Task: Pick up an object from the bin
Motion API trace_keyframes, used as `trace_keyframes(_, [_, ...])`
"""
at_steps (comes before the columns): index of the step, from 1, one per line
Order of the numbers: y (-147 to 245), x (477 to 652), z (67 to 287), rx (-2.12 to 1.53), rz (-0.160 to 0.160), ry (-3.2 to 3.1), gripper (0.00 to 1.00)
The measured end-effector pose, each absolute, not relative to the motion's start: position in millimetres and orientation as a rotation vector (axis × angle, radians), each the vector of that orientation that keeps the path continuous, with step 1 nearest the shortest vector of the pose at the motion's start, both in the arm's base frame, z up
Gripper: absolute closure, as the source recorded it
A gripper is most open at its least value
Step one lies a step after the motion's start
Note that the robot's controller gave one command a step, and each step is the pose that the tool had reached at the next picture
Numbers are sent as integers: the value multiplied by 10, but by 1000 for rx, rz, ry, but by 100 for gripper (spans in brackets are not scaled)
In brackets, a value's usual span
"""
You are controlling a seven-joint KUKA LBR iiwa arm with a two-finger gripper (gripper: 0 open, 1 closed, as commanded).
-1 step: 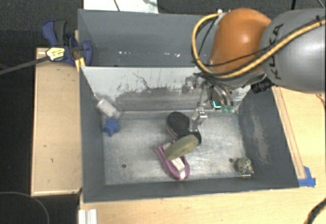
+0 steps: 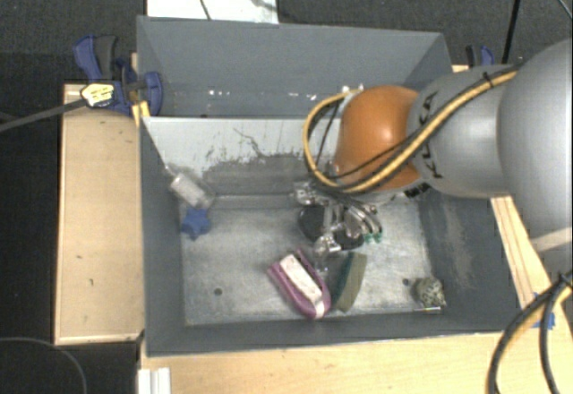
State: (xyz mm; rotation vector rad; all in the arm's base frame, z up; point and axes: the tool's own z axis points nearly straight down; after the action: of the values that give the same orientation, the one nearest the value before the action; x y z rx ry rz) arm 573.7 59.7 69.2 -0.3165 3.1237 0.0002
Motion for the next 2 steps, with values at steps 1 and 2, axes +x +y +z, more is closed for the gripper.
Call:
trace_keyframes(1, [136,5915,1018,-530,-3,3089,0])
trace_keyframes(2, [301,5868,1119,-174,3,3131,0])
